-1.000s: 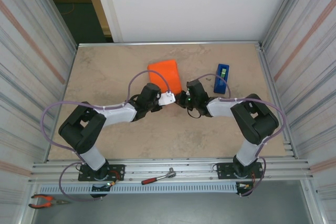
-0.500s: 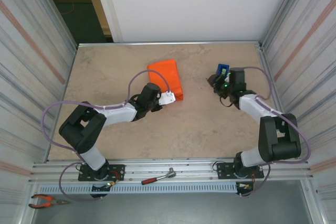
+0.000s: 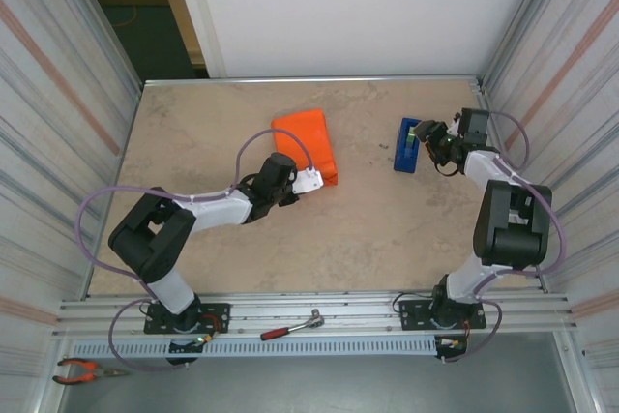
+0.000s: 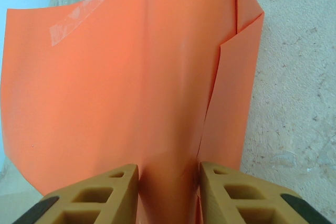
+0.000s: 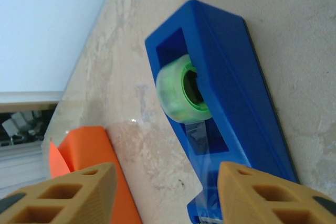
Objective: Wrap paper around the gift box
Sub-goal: Tear off the tape with the cutter.
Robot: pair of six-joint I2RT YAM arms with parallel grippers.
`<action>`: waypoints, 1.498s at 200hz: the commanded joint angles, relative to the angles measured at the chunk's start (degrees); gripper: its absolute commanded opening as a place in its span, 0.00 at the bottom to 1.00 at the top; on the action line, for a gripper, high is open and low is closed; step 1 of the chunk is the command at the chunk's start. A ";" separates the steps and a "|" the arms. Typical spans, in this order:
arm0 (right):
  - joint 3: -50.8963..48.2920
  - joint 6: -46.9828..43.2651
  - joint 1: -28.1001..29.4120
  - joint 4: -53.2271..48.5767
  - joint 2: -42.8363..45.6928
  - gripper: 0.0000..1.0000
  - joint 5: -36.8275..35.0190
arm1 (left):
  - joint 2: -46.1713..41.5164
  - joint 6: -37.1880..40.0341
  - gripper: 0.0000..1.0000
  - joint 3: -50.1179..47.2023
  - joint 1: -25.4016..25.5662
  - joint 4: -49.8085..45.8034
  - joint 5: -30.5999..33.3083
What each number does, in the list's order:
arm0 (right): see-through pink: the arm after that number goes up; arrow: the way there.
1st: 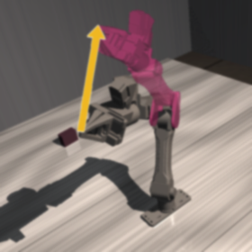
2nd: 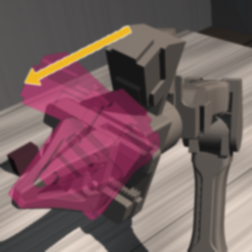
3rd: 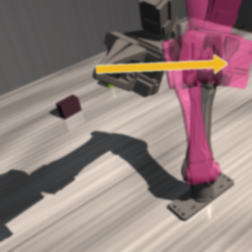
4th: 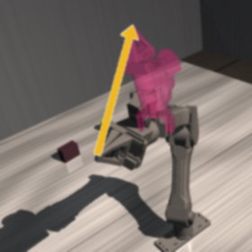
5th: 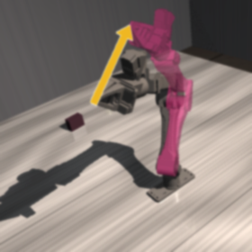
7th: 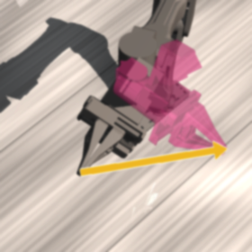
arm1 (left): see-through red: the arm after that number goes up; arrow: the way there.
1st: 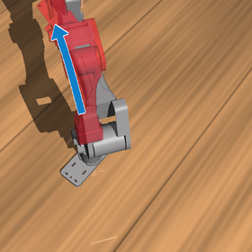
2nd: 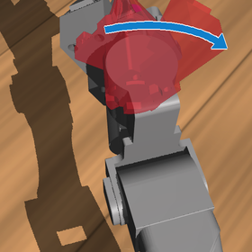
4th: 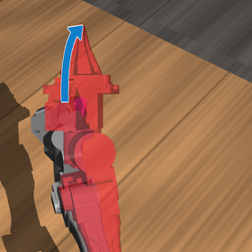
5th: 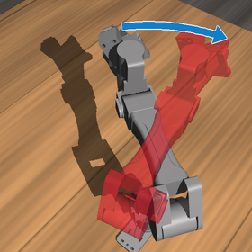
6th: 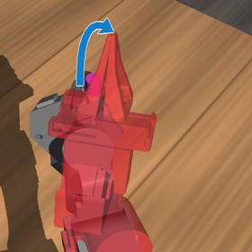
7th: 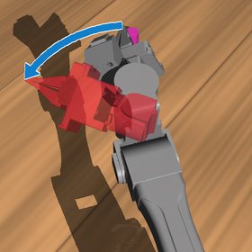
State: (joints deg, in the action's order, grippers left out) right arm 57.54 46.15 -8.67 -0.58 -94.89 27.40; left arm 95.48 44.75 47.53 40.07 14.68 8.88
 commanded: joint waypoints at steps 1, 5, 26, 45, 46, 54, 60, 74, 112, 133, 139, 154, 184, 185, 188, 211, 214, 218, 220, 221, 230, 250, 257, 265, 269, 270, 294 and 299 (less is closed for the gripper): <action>0.82 -1.42 -0.65 1.78 -2.36 0.46 4.90 | 1.28 -1.06 0.34 -0.46 -0.52 -1.93 1.49; 0.96 -1.51 -0.65 1.81 -2.81 0.45 5.10 | 1.23 -1.00 0.35 -0.50 -0.52 -1.93 1.56; 0.81 -1.72 -0.65 2.38 -4.68 0.43 5.91 | 1.46 -1.05 0.34 -0.43 -0.54 -1.76 1.47; 0.42 -1.86 -0.56 2.94 -5.75 0.42 6.10 | 1.66 -1.15 0.34 -0.35 -0.53 -1.89 1.40; 0.40 -1.86 -0.56 2.95 -5.79 0.42 6.14 | 1.65 -1.15 0.34 -0.34 -0.53 -1.87 1.40; 0.38 -2.03 -0.49 3.17 -6.24 0.41 6.37 | 1.64 -1.09 0.34 -0.37 -0.52 -1.84 1.39; 0.43 -2.01 -0.48 3.40 -6.50 0.40 6.57 | 1.71 -1.10 0.34 -0.40 -0.52 -1.81 1.29; 0.54 -2.22 -0.22 3.52 -7.12 0.37 6.85 | 1.77 -1.15 0.34 -0.38 -0.52 -1.83 1.33; 0.88 -2.42 0.32 3.74 -8.20 0.31 6.88 | 1.81 -1.15 0.34 -0.42 -0.52 -1.88 1.40; 0.98 -2.41 0.40 3.83 -8.65 0.28 6.97 | 1.82 -1.11 0.34 -0.39 -0.52 -1.84 1.38; 0.95 -2.45 0.40 3.83 -8.73 0.27 7.03 | 1.85 -1.11 0.34 -0.34 -0.53 -1.86 1.38; 1.00 -2.47 0.40 3.83 -8.89 0.26 7.06 | 1.82 -1.18 0.34 -0.38 -0.51 -1.89 1.37; 0.91 -2.41 0.40 3.91 -8.99 0.23 7.12 | 1.96 -1.20 0.34 -0.41 -0.57 -1.85 1.39; 0.87 -2.40 0.40 3.91 -8.99 0.23 7.18 | 1.93 -1.22 0.34 -0.42 -0.54 -1.85 1.40; 0.78 -2.46 0.40 3.92 -8.99 0.22 7.16 | 1.90 -1.24 0.34 -0.40 -0.53 -1.85 1.44; 0.73 -2.43 0.40 4.01 -9.12 0.17 7.40 | 1.91 -1.23 0.34 -0.42 -0.49 -1.93 1.48; 0.73 -2.45 0.40 4.01 -9.23 0.17 7.41 | 1.93 -1.22 0.34 -0.34 -0.52 -1.93 1.52; 0.78 -2.42 0.40 4.01 -9.22 0.16 7.45 | 1.95 -1.18 0.34 -0.36 -0.52 -1.93 1.52; 0.74 -2.41 0.40 4.01 -9.25 0.15 7.46 | 1.96 -1.14 0.34 -0.40 -0.52 -1.93 1.54; 0.74 -2.44 0.40 4.01 -9.25 0.15 7.48 | 1.97 -1.11 0.34 -0.41 -0.52 -1.93 1.51; 0.78 -2.55 0.37 4.01 -9.26 0.11 7.65 | 1.93 -1.15 0.34 -0.38 -0.52 -1.93 1.49; 0.67 -2.53 0.40 4.01 -9.05 0.01 7.88 | 1.96 -1.16 0.34 -0.43 -0.52 -1.93 1.66; 0.72 -2.49 0.40 4.01 -8.87 0.00 8.09 | 1.85 -1.15 0.34 -0.36 -0.52 -1.93 1.70; 0.57 -2.41 0.40 4.09 -8.53 0.00 8.36 | 1.86 -1.23 0.34 -0.46 -0.53 -1.93 1.74; 0.56 -2.24 0.40 4.15 -8.25 0.00 8.46 | 1.84 -1.23 0.34 -0.44 -0.52 -1.93 1.75; 0.56 -2.18 0.40 4.17 -8.14 0.00 8.50 | 1.87 -1.20 0.34 -0.43 -0.52 -1.93 1.75; -0.40 -0.42 0.44 5.68 -5.86 0.00 9.21 | 1.87 -1.33 0.34 -0.49 -0.52 -2.02 1.63; -0.71 -0.07 0.49 5.92 -5.30 0.00 9.37 | 1.84 -1.32 0.34 -0.42 -0.51 -2.02 1.58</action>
State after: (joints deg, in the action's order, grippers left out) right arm 57.54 44.49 -8.75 3.75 -103.04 33.43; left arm 95.70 44.75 47.53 40.07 14.92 9.23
